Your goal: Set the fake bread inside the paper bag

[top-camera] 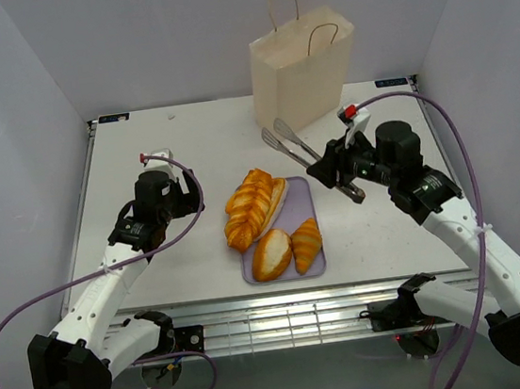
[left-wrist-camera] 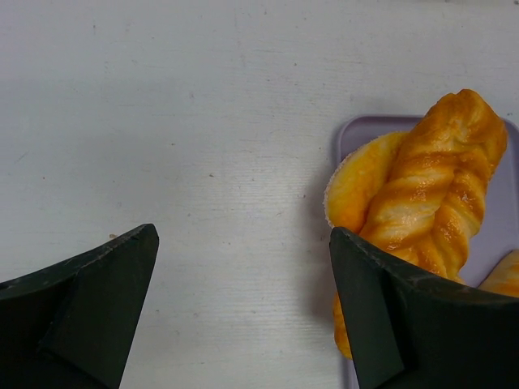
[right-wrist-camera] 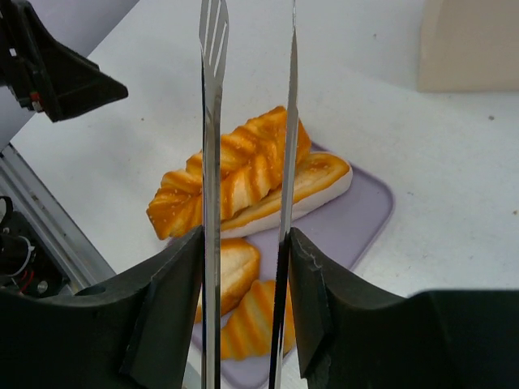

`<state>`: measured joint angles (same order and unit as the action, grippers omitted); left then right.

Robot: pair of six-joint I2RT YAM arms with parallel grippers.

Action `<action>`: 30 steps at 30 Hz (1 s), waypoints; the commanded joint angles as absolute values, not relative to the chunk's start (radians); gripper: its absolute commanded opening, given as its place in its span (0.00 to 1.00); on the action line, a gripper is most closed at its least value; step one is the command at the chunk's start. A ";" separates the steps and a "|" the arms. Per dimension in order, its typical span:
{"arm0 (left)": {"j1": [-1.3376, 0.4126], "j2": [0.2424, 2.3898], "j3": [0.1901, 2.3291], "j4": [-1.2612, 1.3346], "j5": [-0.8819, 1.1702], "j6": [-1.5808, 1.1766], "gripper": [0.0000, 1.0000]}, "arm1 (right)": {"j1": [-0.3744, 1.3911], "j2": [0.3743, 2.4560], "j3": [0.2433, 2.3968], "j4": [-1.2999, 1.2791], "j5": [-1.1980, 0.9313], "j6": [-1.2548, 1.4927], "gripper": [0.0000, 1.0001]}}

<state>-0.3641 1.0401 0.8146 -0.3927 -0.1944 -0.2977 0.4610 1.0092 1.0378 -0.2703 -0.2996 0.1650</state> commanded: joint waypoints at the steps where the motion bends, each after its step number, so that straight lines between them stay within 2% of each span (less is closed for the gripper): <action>1: -0.370 1.022 0.848 -0.400 -0.206 -0.305 0.98 | 0.497 0.915 0.932 -0.212 -0.229 0.245 0.49; 7: -0.370 1.023 0.848 -0.403 -0.216 -0.308 0.98 | 0.506 0.827 0.747 -0.166 -0.232 0.383 0.50; 15: -0.370 1.034 0.848 -0.403 -0.215 -0.307 0.98 | 0.526 0.824 0.549 -0.029 -0.242 0.549 0.53; 30: -0.370 1.039 0.850 -0.403 -0.184 -0.310 0.98 | 0.540 0.867 0.466 0.107 -0.318 0.640 0.54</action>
<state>-0.3641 1.0462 0.8146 -0.3969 -0.1955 -0.3050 0.5301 0.8619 0.4870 0.0124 -0.2920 0.6037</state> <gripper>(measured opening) 0.979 0.538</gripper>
